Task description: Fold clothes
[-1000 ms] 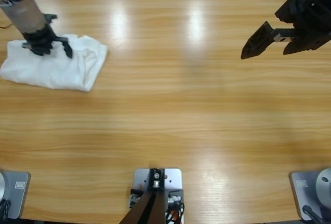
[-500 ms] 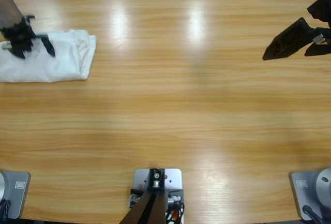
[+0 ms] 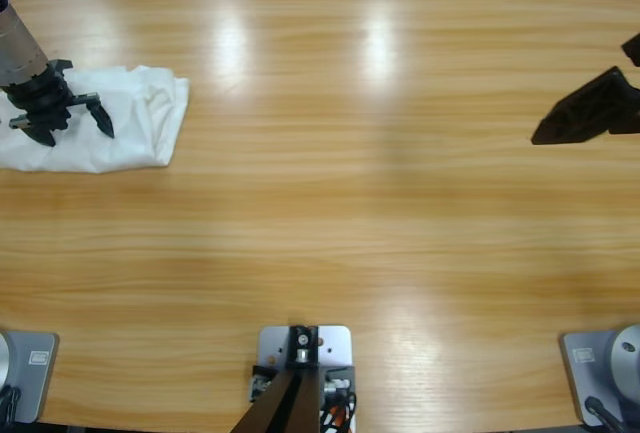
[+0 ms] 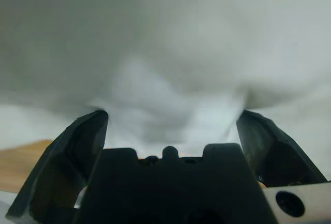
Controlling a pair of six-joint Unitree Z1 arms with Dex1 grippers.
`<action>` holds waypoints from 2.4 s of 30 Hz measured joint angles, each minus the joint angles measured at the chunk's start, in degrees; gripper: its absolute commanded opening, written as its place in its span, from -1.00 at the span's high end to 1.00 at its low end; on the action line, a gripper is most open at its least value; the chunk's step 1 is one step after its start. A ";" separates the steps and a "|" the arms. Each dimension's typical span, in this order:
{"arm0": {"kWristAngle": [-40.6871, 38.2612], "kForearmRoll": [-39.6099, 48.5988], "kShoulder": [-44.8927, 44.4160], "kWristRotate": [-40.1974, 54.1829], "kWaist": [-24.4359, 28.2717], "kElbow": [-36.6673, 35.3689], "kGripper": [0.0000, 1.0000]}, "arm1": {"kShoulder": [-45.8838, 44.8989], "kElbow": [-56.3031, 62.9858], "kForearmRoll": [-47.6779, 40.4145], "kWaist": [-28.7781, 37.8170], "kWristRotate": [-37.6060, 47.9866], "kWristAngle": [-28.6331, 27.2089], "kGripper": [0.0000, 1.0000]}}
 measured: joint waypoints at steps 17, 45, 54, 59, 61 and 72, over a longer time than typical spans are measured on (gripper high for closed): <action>1.40 0.05 8.76 0.51 4.84 -17.80 -0.89 | -8.72 -1.36 0.02 0.00 0.00 1.34 -1.00; -2.59 21.71 11.22 4.76 1.83 -43.32 -0.92 | -10.74 -0.42 -4.04 0.00 -0.19 5.51 -1.00; -6.91 2.93 -21.05 7.70 -6.37 -3.08 -0.95 | -15.28 7.45 -8.13 -0.02 -3.26 9.06 -1.00; -7.05 1.44 -33.88 7.11 -19.42 1.22 -0.95 | -13.96 7.43 -10.56 -0.02 -8.05 10.80 -1.00; -7.06 1.28 -38.24 5.67 -22.78 1.51 -0.95 | -13.93 7.34 -12.85 -0.02 -9.70 10.84 -0.99; -9.52 -2.41 -51.92 2.90 -33.54 13.22 -0.94 | -14.84 26.76 -49.85 0.43 -5.19 32.57 -0.95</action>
